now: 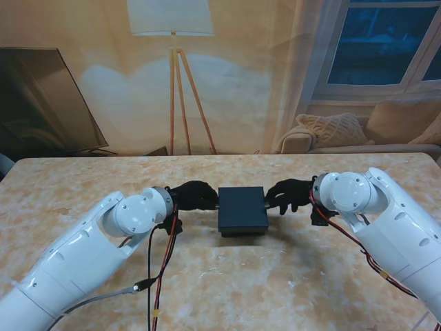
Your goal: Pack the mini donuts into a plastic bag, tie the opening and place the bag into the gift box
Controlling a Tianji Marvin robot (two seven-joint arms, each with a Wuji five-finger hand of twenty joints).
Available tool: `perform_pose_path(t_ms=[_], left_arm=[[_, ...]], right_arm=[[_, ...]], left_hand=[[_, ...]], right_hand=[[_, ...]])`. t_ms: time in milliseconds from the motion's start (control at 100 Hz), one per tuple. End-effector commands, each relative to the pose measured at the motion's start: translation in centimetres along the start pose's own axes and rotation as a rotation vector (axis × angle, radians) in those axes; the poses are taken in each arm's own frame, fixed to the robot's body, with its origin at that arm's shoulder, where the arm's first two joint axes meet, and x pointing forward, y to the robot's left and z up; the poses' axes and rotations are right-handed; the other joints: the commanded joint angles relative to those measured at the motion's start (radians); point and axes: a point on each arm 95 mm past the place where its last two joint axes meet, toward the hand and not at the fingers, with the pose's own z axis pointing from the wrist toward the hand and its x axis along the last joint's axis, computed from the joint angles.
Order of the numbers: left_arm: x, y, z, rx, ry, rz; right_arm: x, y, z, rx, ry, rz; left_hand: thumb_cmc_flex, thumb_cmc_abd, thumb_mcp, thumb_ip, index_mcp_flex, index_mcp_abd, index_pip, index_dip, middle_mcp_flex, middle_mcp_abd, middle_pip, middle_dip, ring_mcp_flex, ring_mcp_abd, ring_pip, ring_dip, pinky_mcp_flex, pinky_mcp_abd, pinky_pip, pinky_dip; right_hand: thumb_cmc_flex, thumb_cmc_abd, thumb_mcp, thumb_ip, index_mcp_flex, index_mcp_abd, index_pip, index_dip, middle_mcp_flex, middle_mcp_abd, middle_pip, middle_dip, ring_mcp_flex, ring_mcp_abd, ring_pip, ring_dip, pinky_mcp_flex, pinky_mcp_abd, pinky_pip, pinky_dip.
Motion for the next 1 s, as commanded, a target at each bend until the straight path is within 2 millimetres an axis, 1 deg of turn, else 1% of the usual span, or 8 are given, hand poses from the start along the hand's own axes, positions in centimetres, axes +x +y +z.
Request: perform_pose_path(t_ms=[0,410,490,590,630,760,790,990], left_arm=[[1.4,-0.1,0.4,-0.011,0.032,-0.003],[1.0,-0.6,1.3,-0.012,0.001,-0.023],[1.0,-0.6,1.5,-0.014,-0.004,-0.026],[0.9,-0.6,1.6,-0.013,-0.007,-0.027],[0.9,-0.6,1.6,-0.013,-0.01,-0.027],[0.8,-0.7,1.8,-0.013,-0.017,-0.029],[0.8,-0.8,1.8,-0.013,-0.019,-0.03],[0.5,-0.8,2.1,-0.01,-0.033,-0.036]], right_arm=[[1.1,-0.3,0.5,0.013,0.023,0.001],[0.8,0.2,1.0,0.0,-0.01,0.014],[0.7,0.3,1.2,0.0,-0.017,0.019],[0.6,0.5,1.4,-0.002,-0.023,0.026],[0.6,0.5,1.5,-0.002,-0.026,0.027],[0.6,0.6,1.6,-0.007,-0.032,0.035],[0.6,0.7,1.6,-0.007,-0.033,0.037],[0.7,0.7,1.7,-0.003,-0.037,0.037]], left_hand=[[-0.014,-0.005,-0.015,-0.014,-0.035,-0.186,-0.093,-0.021,-0.016,-0.121,-0.016,-0.013,0.008,0.006,0.006,0.015,-0.009,0.004,0.008,0.014],[-0.014,-0.002,-0.019,-0.012,-0.036,-0.185,-0.094,-0.02,-0.017,-0.117,-0.016,-0.013,0.005,0.007,0.005,0.015,-0.012,0.004,0.005,0.016],[-0.014,-0.001,-0.021,-0.012,-0.037,-0.185,-0.095,-0.02,-0.018,-0.116,-0.016,-0.013,0.001,0.02,0.005,0.016,-0.013,0.006,0.004,0.017],[-0.014,-0.001,-0.022,-0.011,-0.037,-0.185,-0.095,-0.02,-0.018,-0.115,-0.016,-0.013,0.003,0.008,0.005,0.016,-0.012,0.005,0.004,0.017],[-0.014,0.0,-0.022,-0.011,-0.038,-0.185,-0.095,-0.02,-0.019,-0.114,-0.016,-0.013,0.0,0.019,0.004,0.016,-0.013,0.005,0.004,0.018],[-0.015,0.0,-0.024,-0.01,-0.038,-0.185,-0.095,-0.02,-0.018,-0.113,-0.016,-0.013,0.001,0.011,0.006,0.017,-0.013,0.006,0.003,0.019],[-0.013,0.0,-0.023,-0.01,-0.038,-0.184,-0.095,-0.019,-0.018,-0.114,-0.016,-0.013,-0.002,0.021,0.004,0.016,-0.015,0.006,0.003,0.019],[-0.016,0.004,-0.025,-0.008,-0.041,-0.181,-0.098,-0.02,-0.022,-0.109,-0.018,-0.014,-0.004,0.02,0.004,0.016,-0.016,0.006,0.002,0.02]], right_hand=[[0.033,0.028,-0.018,-0.01,-0.077,-0.215,-0.095,-0.055,0.011,-0.082,-0.012,0.008,0.007,0.003,0.012,0.014,-0.007,0.009,0.03,-0.001],[0.042,0.036,-0.049,-0.009,-0.077,-0.214,-0.092,-0.057,0.011,-0.078,-0.013,0.01,0.006,0.006,0.019,0.016,-0.01,0.012,0.03,-0.002],[0.049,0.036,-0.051,-0.006,-0.076,-0.214,-0.092,-0.057,0.013,-0.078,-0.012,0.01,0.005,0.006,0.019,0.016,-0.008,0.013,0.031,-0.002],[0.05,0.038,-0.057,-0.005,-0.076,-0.215,-0.091,-0.058,0.013,-0.078,-0.013,0.011,0.005,0.007,0.02,0.016,-0.009,0.014,0.032,-0.002],[0.052,0.038,-0.057,-0.004,-0.077,-0.213,-0.091,-0.058,0.013,-0.076,-0.013,0.011,0.004,0.007,0.02,0.016,-0.008,0.015,0.033,-0.002],[0.054,0.039,-0.061,-0.003,-0.076,-0.214,-0.091,-0.058,0.014,-0.077,-0.012,0.012,0.005,0.009,0.021,0.016,-0.01,0.015,0.032,-0.002],[0.055,0.039,-0.062,-0.003,-0.076,-0.213,-0.09,-0.058,0.014,-0.076,-0.012,0.012,0.006,0.008,0.021,0.016,-0.012,0.014,0.032,-0.002],[0.053,0.044,-0.072,-0.003,-0.078,-0.215,-0.091,-0.059,0.013,-0.073,-0.013,0.013,0.004,0.009,0.021,0.016,-0.011,0.015,0.033,-0.002]])
